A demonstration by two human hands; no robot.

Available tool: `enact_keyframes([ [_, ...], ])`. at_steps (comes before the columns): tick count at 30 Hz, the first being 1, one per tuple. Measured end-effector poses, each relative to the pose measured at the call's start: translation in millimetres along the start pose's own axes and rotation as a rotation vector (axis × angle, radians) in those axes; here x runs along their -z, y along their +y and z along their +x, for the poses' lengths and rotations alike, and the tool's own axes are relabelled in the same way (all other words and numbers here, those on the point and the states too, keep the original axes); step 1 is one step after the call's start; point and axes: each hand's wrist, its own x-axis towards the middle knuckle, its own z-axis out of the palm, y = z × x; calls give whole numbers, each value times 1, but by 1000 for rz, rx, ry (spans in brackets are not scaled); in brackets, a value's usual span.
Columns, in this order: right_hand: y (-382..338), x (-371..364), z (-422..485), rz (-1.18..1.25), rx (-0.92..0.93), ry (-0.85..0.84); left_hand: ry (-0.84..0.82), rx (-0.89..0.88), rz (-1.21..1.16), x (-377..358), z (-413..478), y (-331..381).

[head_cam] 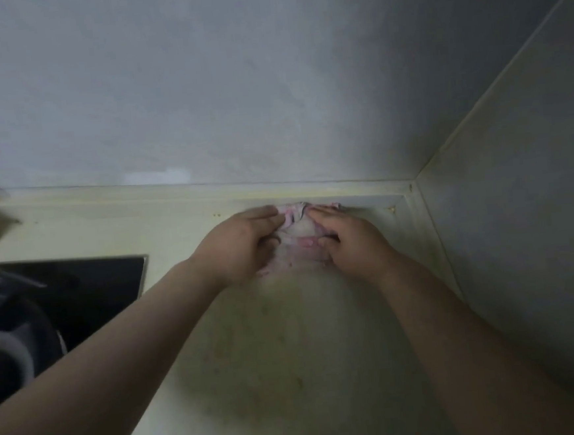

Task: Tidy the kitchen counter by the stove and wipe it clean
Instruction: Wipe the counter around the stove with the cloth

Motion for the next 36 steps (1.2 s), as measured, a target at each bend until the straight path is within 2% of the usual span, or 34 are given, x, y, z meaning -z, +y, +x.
enact_keyframes([
  [10,0,-5,1,-24,-49,-46,-61,-43,68,-3,6,4],
  [17,-3,-14,-20,45,-71,-47,-84,34,80,-8,-16,10],
  [36,-12,-34,-79,186,-88,-29,-41,65,-62,-18,-78,34],
])
